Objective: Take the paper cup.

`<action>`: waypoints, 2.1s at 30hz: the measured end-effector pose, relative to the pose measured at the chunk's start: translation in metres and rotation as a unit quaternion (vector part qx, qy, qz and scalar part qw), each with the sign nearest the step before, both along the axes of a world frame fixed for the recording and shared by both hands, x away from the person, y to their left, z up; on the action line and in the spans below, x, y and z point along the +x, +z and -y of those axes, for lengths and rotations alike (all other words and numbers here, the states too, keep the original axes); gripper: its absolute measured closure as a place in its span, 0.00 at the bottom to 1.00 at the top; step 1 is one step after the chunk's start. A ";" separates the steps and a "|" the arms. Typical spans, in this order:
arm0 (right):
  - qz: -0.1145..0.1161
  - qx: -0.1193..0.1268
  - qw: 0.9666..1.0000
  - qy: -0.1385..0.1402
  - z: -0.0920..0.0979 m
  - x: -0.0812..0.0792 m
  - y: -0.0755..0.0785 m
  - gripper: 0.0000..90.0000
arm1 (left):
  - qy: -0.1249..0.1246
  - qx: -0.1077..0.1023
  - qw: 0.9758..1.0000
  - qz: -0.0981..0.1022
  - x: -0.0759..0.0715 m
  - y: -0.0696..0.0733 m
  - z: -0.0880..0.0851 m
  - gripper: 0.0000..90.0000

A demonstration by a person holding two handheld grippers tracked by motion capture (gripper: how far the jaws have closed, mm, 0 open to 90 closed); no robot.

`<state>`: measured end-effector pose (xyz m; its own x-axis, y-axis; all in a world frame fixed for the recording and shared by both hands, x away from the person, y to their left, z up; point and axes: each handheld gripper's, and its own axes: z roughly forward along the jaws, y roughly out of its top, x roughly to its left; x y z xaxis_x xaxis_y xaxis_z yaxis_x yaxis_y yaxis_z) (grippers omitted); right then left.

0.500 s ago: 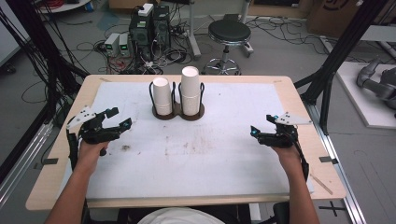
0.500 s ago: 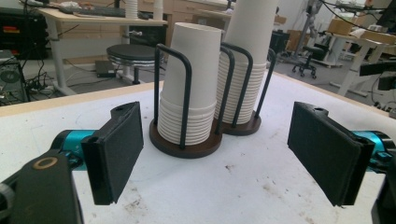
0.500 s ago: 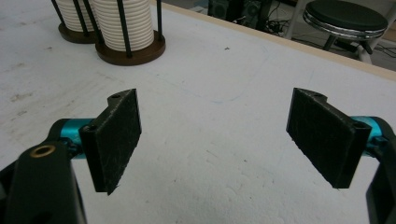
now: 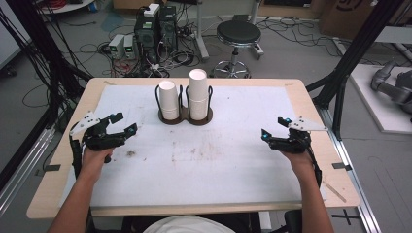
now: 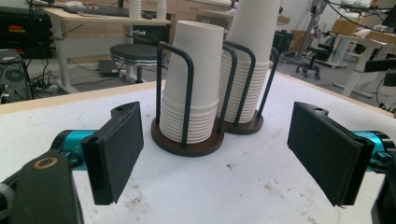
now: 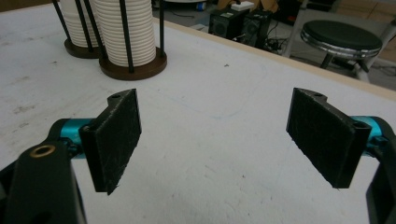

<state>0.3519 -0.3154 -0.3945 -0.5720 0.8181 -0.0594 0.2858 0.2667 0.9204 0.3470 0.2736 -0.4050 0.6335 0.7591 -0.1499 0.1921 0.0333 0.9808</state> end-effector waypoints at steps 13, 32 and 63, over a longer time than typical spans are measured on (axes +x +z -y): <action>0.024 0.004 0.999 0.029 -0.030 0.000 0.005 0.46 | 0.014 -0.003 1.000 -0.001 -0.004 -0.002 -0.008 0.20; 0.058 0.007 0.998 0.019 -0.052 -0.006 0.016 1.00 | 0.009 -0.005 1.000 -0.004 -0.002 -0.002 -0.007 0.21; 0.032 0.043 0.993 0.106 -0.143 0.037 0.036 1.00 | 0.012 -0.013 1.000 -0.003 0.000 -0.002 -0.009 0.21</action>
<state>0.3885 -0.1726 -0.3584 -0.7296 0.6829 -0.0357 0.1726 0.2344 0.9567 0.3465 0.2824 -0.4072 0.6137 0.7702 -0.1737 0.1976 0.0632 0.9782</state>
